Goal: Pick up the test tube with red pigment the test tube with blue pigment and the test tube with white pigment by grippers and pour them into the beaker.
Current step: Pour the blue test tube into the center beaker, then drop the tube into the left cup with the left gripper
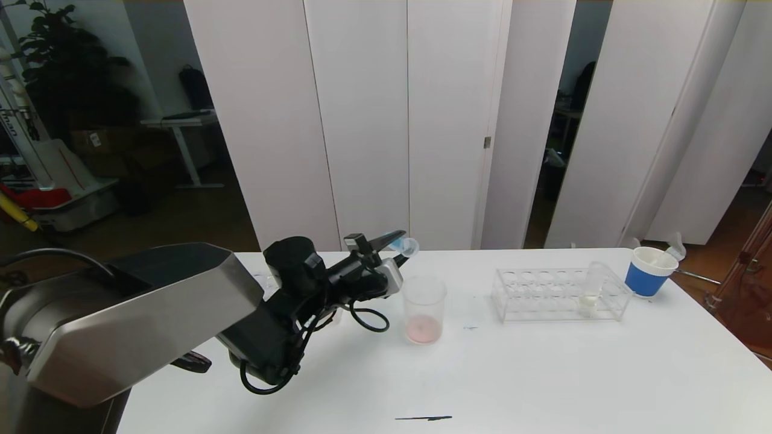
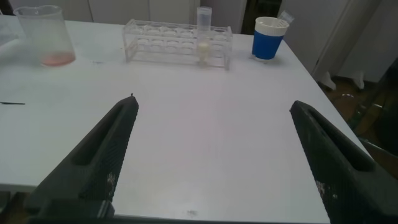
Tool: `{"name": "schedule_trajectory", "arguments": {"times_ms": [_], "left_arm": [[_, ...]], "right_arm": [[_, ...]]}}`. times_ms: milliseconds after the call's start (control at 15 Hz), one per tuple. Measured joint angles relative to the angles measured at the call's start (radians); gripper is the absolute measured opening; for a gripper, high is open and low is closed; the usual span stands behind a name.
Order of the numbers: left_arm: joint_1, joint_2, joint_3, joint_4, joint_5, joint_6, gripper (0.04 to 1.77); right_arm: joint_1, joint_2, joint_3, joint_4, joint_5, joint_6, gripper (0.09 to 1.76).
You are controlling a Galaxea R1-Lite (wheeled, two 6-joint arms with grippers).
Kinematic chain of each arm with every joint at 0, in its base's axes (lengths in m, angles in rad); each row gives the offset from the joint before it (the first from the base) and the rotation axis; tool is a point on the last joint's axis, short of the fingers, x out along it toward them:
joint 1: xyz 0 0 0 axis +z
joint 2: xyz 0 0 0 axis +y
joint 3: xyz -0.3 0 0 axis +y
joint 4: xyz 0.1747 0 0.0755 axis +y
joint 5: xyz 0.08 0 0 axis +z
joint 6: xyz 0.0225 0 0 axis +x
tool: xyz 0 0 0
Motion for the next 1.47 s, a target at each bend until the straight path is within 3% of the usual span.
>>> {"name": "schedule_trajectory", "arguments": {"times_ms": [400,667,1467], "left_arm": [[0.012,0.06,-0.063,-0.04,-0.069,0.051,0.58],[0.015,0.071,-0.063,-0.04,-0.072,0.122,0.58],[0.024,0.072,-0.097,-0.04,-0.077,0.211,0.58]], "right_arm": [[0.0,0.0,0.0,0.0,0.0,0.0,1.75],[0.0,0.0,0.0,0.0,-0.001,0.0,1.75],[0.0,0.0,0.0,0.0,0.0,0.0,1.75]]}}
